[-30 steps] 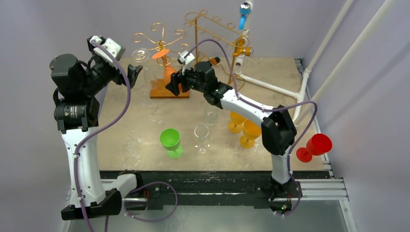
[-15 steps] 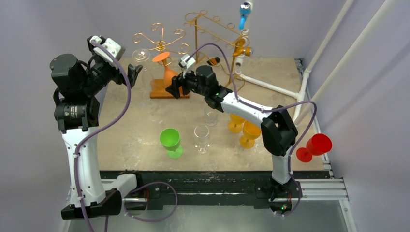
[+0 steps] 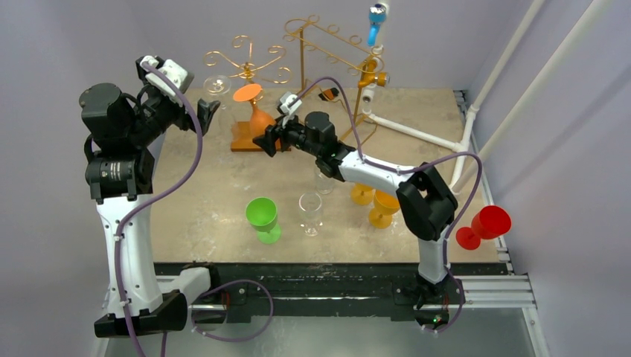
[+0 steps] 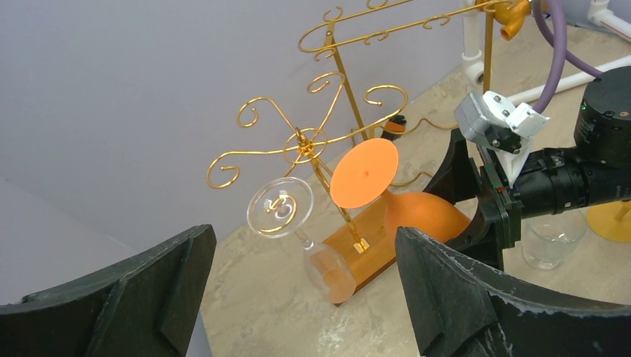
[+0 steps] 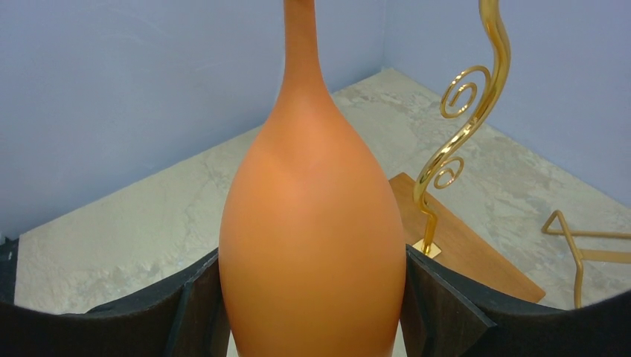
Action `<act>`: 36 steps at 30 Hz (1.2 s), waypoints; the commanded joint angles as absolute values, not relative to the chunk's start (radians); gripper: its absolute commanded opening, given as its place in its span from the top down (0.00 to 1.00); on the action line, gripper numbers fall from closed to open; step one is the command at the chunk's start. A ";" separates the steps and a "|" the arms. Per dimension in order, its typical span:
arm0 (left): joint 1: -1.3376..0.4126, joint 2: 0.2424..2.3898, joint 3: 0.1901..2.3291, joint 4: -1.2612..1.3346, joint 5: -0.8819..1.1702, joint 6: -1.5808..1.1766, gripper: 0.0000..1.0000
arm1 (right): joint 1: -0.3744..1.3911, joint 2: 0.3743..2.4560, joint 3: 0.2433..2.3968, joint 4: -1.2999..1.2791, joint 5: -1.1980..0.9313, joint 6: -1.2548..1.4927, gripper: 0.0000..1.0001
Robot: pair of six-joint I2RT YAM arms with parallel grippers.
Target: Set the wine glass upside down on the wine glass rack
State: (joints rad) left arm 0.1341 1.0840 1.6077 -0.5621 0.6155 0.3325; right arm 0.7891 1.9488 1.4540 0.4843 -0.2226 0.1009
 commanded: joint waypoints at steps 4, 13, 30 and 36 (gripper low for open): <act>0.130 1.072 1.591 -0.518 0.607 0.328 0.00 | 0.803 1.897 1.400 0.659 -0.188 0.042 1.00; 0.130 1.072 1.589 -0.514 0.606 0.327 0.00 | 0.804 1.897 1.367 0.729 -0.133 0.128 1.00; 0.130 1.077 1.582 -0.501 0.618 0.321 0.00 | 0.804 1.877 1.363 0.688 -0.109 0.200 0.01; 0.131 1.077 1.560 -0.486 0.617 0.316 0.00 | 0.804 1.804 1.291 0.714 -0.104 0.192 0.01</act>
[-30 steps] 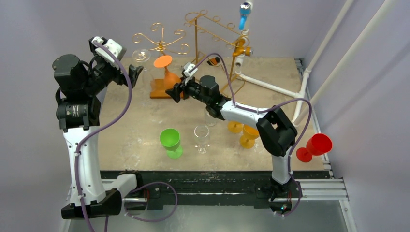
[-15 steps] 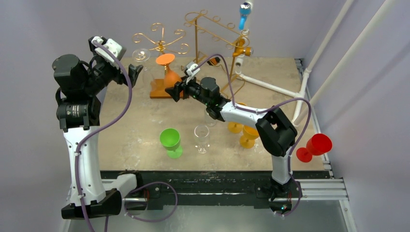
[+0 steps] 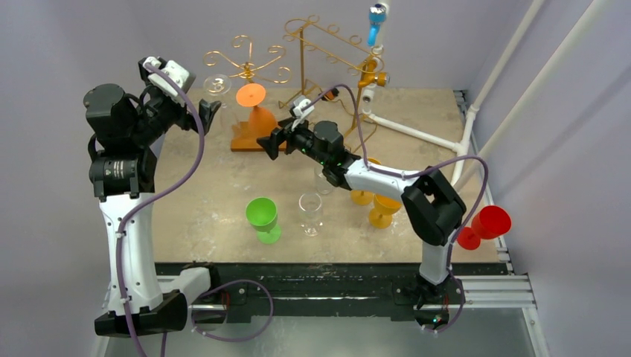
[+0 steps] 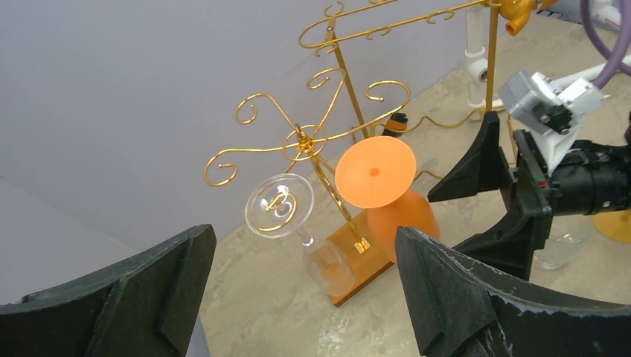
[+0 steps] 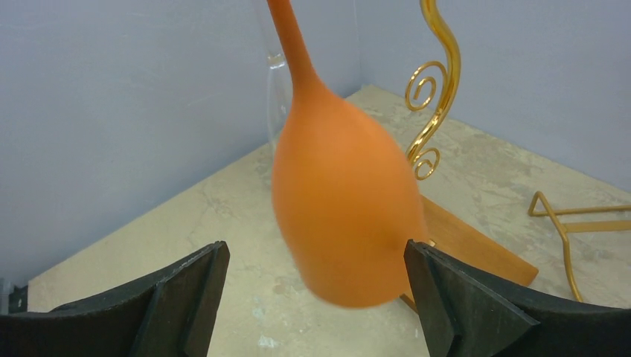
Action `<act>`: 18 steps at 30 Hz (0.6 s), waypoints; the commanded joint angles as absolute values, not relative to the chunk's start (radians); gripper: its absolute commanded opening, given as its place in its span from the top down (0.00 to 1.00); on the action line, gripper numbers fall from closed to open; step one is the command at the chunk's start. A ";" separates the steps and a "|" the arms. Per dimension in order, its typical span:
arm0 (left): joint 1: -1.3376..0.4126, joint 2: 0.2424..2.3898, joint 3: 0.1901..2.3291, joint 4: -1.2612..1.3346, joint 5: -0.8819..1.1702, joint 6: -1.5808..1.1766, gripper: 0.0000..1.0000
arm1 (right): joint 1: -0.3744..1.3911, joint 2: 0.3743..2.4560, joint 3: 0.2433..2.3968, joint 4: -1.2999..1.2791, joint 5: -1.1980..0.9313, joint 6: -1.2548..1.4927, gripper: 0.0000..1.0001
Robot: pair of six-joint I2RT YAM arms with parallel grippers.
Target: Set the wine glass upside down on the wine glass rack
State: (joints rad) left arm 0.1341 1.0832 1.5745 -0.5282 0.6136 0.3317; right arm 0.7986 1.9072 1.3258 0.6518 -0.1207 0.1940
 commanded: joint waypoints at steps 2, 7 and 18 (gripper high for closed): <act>0.131 1.076 1.556 -0.486 0.616 0.317 0.00 | 0.804 1.761 1.246 0.727 -0.098 0.196 0.01; 0.132 1.075 1.545 -0.477 0.621 0.318 0.00 | 0.792 1.646 1.222 0.623 -0.059 0.233 0.01; 0.132 1.113 1.474 -0.418 0.624 0.319 0.02 | 0.745 1.669 1.677 0.069 0.035 0.293 0.01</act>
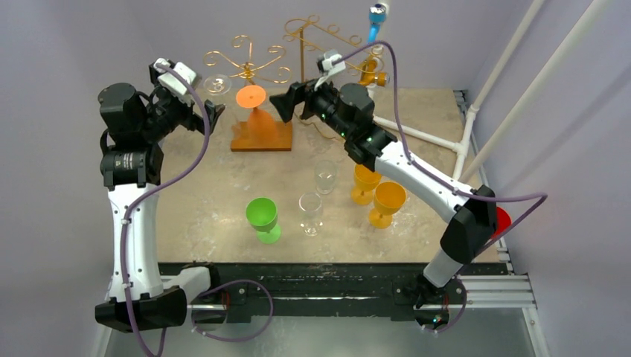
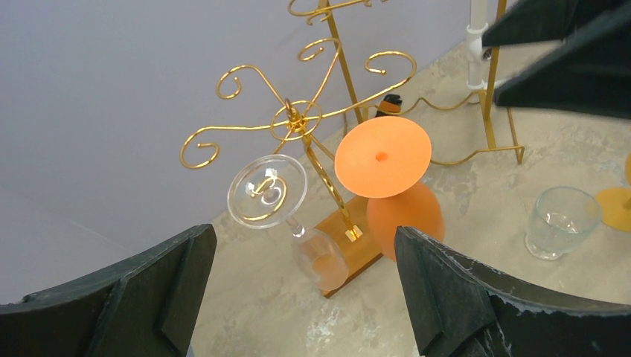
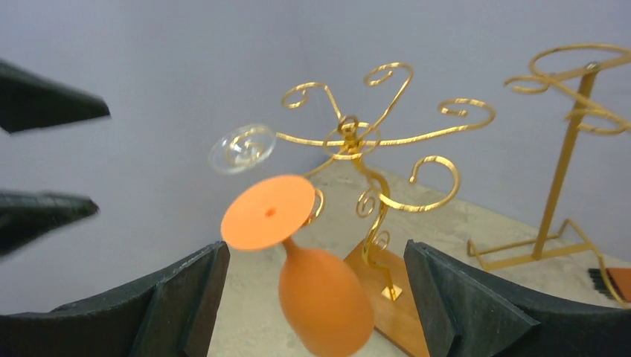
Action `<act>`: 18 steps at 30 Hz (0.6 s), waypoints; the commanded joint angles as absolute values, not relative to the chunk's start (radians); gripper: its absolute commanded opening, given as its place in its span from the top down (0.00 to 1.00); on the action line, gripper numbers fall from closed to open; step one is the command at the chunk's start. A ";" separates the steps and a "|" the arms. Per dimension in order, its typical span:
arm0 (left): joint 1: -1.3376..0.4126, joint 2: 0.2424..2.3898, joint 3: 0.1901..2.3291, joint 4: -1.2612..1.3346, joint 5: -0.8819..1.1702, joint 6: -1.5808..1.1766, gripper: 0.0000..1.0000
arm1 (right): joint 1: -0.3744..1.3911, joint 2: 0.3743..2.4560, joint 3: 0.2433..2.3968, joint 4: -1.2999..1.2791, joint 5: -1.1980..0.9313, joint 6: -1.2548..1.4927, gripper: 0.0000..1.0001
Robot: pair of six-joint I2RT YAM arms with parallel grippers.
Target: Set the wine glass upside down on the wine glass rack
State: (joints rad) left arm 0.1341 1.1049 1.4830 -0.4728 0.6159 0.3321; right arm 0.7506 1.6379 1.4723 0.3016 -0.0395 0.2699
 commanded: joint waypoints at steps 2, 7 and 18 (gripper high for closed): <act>0.130 1.106 1.467 -0.412 0.619 0.313 0.02 | 0.747 1.727 1.813 -0.049 0.079 0.291 0.01; 0.131 1.082 1.455 -0.410 0.609 0.320 0.01 | 0.761 1.867 2.064 -0.228 0.131 0.252 0.02; 0.132 1.076 1.440 -0.432 0.559 0.362 0.01 | 0.792 2.009 2.213 -0.352 0.160 0.209 0.05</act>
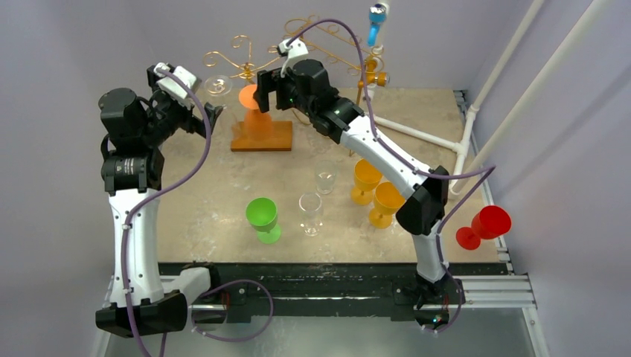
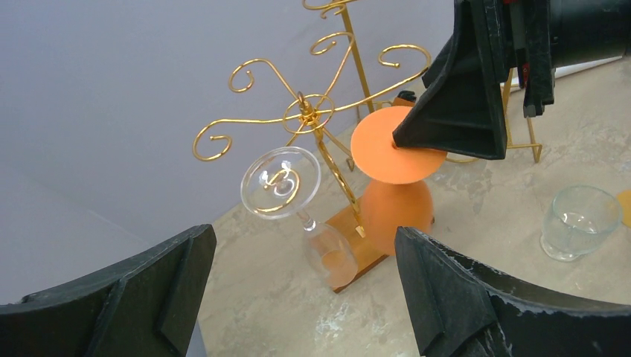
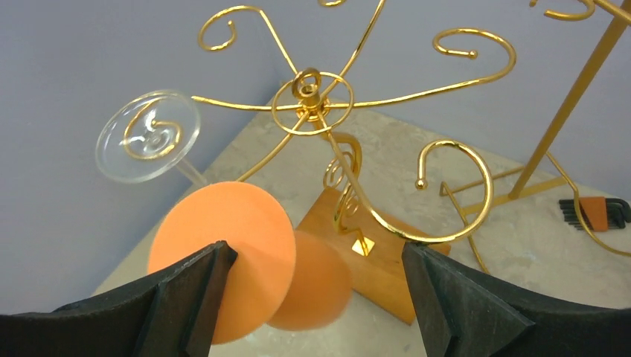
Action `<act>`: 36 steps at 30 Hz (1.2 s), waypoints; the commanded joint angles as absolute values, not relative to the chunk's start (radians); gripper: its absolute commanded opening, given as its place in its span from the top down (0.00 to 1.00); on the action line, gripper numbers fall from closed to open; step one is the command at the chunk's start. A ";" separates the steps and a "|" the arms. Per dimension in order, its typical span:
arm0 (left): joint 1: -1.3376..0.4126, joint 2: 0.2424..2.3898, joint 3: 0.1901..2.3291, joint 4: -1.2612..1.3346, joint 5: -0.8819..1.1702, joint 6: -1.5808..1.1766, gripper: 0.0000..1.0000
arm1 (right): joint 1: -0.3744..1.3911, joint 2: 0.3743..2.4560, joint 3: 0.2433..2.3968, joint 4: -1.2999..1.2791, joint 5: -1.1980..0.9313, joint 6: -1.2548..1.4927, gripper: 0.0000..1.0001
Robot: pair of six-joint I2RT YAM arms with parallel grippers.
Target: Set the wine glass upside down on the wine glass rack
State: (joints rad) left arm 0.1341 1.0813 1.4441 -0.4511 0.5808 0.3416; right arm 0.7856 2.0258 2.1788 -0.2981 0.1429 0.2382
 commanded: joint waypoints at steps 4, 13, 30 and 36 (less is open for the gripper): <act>0.130 1.074 1.441 -0.428 0.567 0.355 0.00 | 0.792 2.004 2.187 -0.354 0.156 0.206 0.08; 0.130 1.077 1.453 -0.426 0.575 0.347 0.00 | 0.784 1.993 2.185 -0.352 0.190 0.196 0.16; 0.130 1.081 1.463 -0.424 0.581 0.334 0.00 | 0.706 1.963 2.289 -0.400 0.207 0.245 0.22; 0.131 1.079 1.466 -0.426 0.583 0.334 0.00 | 0.677 2.000 2.310 -0.394 0.187 0.266 0.24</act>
State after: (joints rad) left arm 0.1341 1.0824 1.4414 -0.4526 0.5720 0.3500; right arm 0.6926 2.0232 2.2612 -0.4046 0.1917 0.2436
